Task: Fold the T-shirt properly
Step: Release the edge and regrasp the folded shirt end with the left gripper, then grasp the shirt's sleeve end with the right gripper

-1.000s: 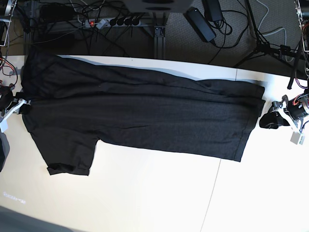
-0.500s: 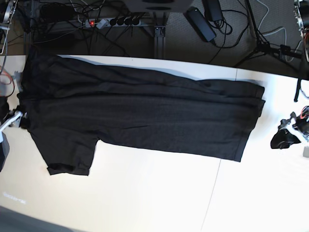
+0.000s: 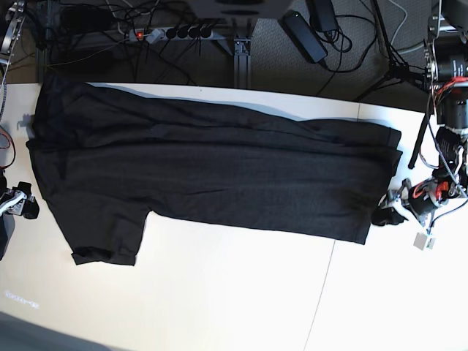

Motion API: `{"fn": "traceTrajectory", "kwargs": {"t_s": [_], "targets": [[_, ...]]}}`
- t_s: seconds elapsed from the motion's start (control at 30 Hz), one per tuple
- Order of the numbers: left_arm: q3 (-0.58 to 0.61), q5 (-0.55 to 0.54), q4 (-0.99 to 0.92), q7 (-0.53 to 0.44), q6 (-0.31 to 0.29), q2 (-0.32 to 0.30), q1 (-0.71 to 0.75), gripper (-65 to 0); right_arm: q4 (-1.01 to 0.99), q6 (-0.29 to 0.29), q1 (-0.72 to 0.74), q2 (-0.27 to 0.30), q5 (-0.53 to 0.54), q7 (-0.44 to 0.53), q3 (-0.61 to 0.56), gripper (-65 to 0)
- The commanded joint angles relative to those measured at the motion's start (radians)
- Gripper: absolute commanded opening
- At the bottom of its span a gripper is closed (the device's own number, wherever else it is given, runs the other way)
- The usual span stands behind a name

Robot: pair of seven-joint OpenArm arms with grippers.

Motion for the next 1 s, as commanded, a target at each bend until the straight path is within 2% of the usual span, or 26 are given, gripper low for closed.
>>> {"fn": "traceTrajectory", "kwargs": {"t_s": [0.0,0.47,0.73,0.8,0.9,0.97], "targets": [[-0.005,0.005,-0.008,-0.015,-0.009,-0.009,-0.028,-34.6,0.013,0.071,0.022,0.030,0.016,0.021,0.011,-29.1],[-0.005,0.007,-0.043,-0.005,-0.009,0.068,-0.030,-34.6,0.013,0.071,0.022,0.029,0.026,0.021,0.011,-29.1],[-0.005,0.021,-0.043,-0.018,-0.008,0.085,-0.030,-35.6,0.013,0.071,0.022,0.025,0.026,0.021,0.011,-29.1],[-0.005,0.021,-0.043,-0.019,-0.008,0.085,-0.030,-42.8,0.013,0.071,0.022,0.025,0.026,0.021,0.011,-29.1],[-0.005,0.021,-0.043,-0.026,-0.008,0.085,-0.030,-58.1,0.013,0.071,0.022,0.025,0.027,0.022,0.011,-29.2],[-0.005,0.022,-0.043,-0.027,-0.009,0.085,-0.030,-64.9,0.013,0.071,0.022,0.025,0.026,0.024,0.011,-29.2]]}}
